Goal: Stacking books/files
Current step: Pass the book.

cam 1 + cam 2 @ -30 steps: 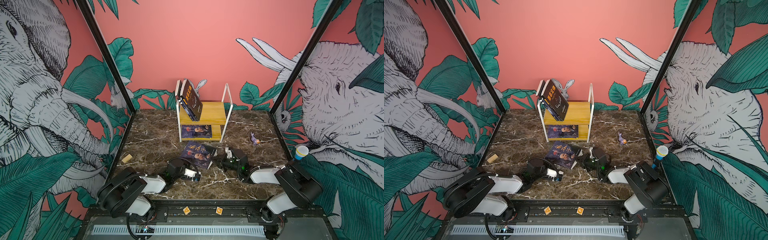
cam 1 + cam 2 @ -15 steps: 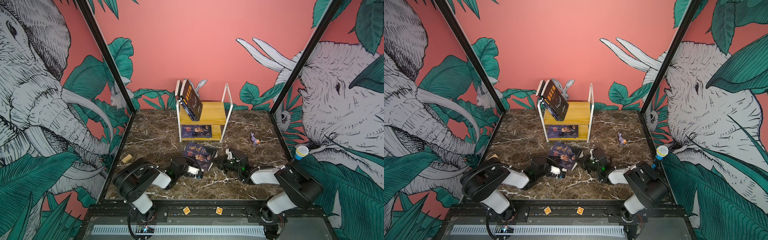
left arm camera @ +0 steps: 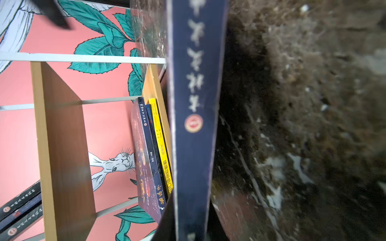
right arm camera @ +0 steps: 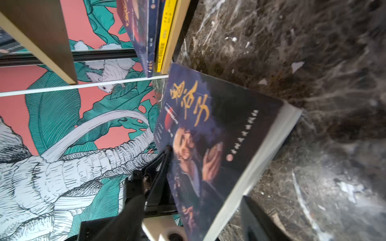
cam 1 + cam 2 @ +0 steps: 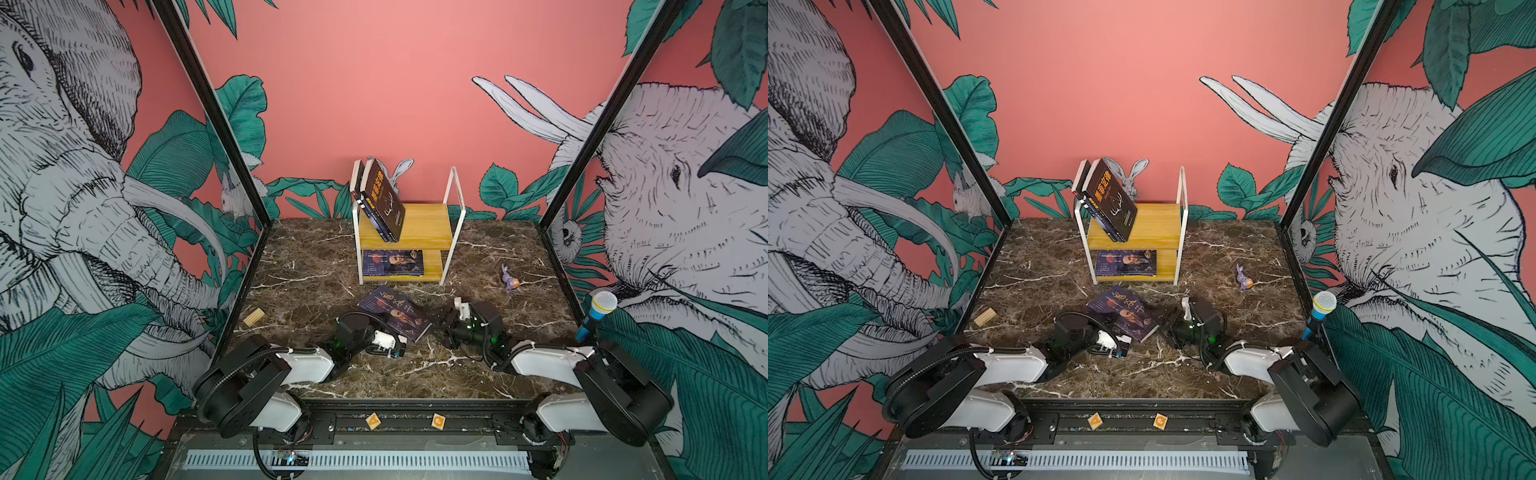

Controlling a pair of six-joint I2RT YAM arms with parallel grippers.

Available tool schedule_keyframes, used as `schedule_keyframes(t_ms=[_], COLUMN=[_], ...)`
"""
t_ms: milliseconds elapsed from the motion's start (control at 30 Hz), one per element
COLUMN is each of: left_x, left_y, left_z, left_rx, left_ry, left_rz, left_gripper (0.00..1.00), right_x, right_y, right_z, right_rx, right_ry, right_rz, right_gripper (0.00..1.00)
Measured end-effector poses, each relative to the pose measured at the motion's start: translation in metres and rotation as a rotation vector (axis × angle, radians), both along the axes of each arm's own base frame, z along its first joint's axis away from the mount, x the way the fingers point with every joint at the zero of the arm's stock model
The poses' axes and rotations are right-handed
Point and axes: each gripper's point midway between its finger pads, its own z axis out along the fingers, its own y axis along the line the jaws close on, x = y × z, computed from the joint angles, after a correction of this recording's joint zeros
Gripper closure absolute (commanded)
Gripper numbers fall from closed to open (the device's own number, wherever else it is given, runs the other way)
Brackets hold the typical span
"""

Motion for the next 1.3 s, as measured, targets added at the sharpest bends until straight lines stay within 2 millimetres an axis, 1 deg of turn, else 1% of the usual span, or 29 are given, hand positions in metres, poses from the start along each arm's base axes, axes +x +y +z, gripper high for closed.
schedule_keyframes(t_ms=[100,200,267,367,433,467,533,600,767,867,1000,1033,1133,1233,1300], left_x=[0.002,0.01,0.017,0.025,0.025,0.024,0.021,0.017,0.01,0.008,0.006,0.006,0.004,0.002,0.001], left_y=[0.002,0.001,-0.002,-0.007,-0.011,-0.013,-0.017,-0.022,-0.026,-0.025,-0.025,-0.026,-0.027,-0.027,-0.027], left_z=[0.005,0.018,0.03,0.052,0.063,0.065,0.07,0.073,0.076,0.074,0.073,0.073,0.072,0.071,0.07], left_rx=[0.059,0.089,0.098,0.091,0.084,0.085,0.084,0.088,0.113,0.123,0.125,0.124,0.123,0.125,0.133], left_ry=[-0.006,-0.015,-0.016,-0.024,-0.022,-0.017,0.0,0.017,0.05,0.063,0.072,0.073,0.077,0.087,0.096], left_rz=[0.014,0.043,0.069,0.111,0.125,0.128,0.133,0.131,0.132,0.138,0.138,0.138,0.134,0.134,0.135], left_gripper=[1.0,1.0,1.0,1.0,1.0,1.0,1.0,1.0,1.0,1.0,1.0,1.0,1.0,1.0,1.0], right_x=[-0.005,-0.01,-0.014,-0.019,-0.02,-0.021,-0.019,-0.016,-0.007,-0.004,-0.001,0.0,0.003,0.004,0.005], right_y=[-0.004,-0.008,-0.01,-0.014,-0.018,-0.019,-0.02,-0.016,0.0,0.009,0.014,0.015,0.014,0.012,0.011], right_z=[0.016,0.03,0.033,0.026,0.015,0.01,0.0,-0.007,-0.012,-0.01,-0.002,0.001,0.009,0.01,0.011], right_rx=[0.013,0.029,0.035,0.035,0.032,0.032,0.042,0.064,0.14,0.178,0.23,0.243,0.272,0.275,0.279], right_ry=[-0.024,-0.048,-0.049,-0.024,0.012,0.029,0.069,0.094,0.108,0.099,0.077,0.071,0.047,0.042,0.039], right_rz=[-0.009,-0.023,-0.029,-0.049,-0.074,-0.085,-0.11,-0.124,-0.138,-0.135,-0.139,-0.141,-0.154,-0.167,-0.173], right_gripper=[0.01,0.01,0.01,0.04,0.07,0.07,0.09,0.1,0.11,0.15,0.28,0.33,0.52,0.7,0.87])
